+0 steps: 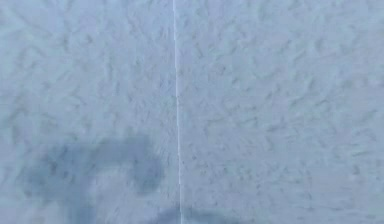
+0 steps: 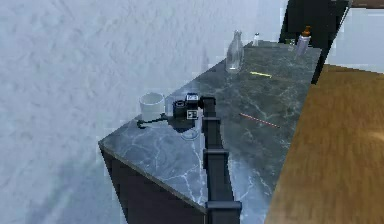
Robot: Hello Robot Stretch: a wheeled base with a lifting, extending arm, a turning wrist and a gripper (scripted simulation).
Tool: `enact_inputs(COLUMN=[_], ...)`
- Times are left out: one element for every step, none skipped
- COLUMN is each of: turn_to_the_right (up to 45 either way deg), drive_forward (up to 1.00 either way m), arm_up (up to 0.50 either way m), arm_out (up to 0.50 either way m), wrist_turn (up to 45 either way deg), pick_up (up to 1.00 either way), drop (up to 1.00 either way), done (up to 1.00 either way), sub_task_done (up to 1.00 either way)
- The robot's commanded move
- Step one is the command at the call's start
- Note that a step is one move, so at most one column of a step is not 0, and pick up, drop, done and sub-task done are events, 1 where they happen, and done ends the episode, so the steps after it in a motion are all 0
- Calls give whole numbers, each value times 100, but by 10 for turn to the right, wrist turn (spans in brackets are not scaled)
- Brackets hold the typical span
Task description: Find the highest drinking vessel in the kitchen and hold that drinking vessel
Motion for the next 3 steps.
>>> enact_inputs(turn_to_the_right=[0, 0, 0], drive_forward=[0, 0, 0], arm_up=[0, 10, 0], arm_out=[0, 0, 0], wrist_turn=[0, 0, 0], pick_up=[100, 0, 0], drop=[0, 0, 0], done=[0, 0, 100], sub_task_done=[0, 0, 0])
